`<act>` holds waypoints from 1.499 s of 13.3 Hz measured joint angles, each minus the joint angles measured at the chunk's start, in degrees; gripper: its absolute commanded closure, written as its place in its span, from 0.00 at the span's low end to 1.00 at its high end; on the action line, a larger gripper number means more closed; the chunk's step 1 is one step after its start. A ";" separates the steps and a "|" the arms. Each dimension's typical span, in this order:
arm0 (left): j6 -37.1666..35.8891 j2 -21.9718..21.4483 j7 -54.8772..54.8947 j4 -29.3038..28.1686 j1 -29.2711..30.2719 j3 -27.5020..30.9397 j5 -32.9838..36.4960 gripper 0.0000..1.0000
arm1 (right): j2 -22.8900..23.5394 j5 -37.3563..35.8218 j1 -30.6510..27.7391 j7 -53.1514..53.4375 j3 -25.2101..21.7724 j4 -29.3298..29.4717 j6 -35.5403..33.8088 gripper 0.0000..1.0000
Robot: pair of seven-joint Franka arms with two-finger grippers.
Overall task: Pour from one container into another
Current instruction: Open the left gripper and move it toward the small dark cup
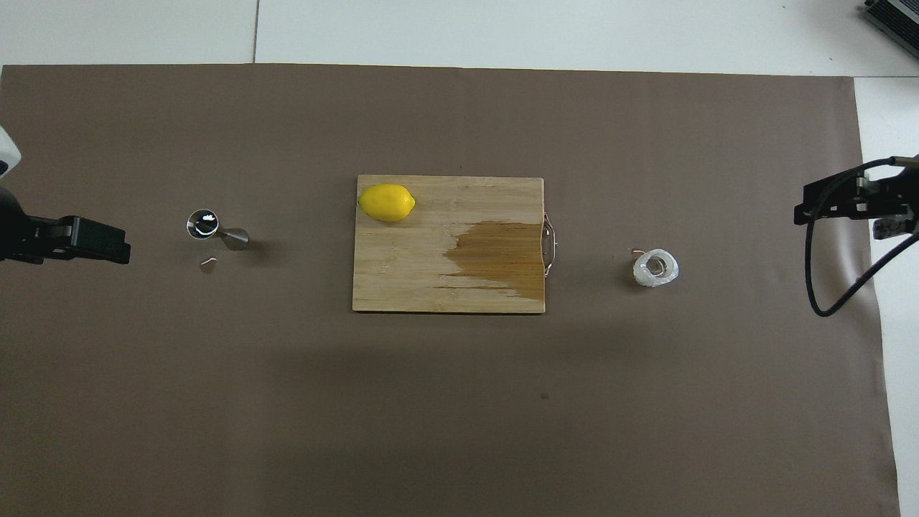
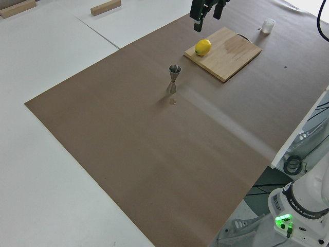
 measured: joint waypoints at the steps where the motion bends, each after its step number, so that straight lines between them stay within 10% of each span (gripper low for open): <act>1: -0.01 0.00 0.00 0.00 0.00 0.00 0.00 0.00 | 0.00 0.00 0.00 0.00 0.00 0.00 0.00 0.00; 14: -1.77 0.11 -1.40 -1.66 2.08 1.06 -4.62 0.00 | 0.00 0.00 0.00 0.00 0.00 0.00 0.00 0.00; 20: 9.21 4.42 -22.90 -9.07 6.82 1.39 -15.25 0.00 | 0.00 0.00 0.00 0.00 0.00 0.00 0.00 0.00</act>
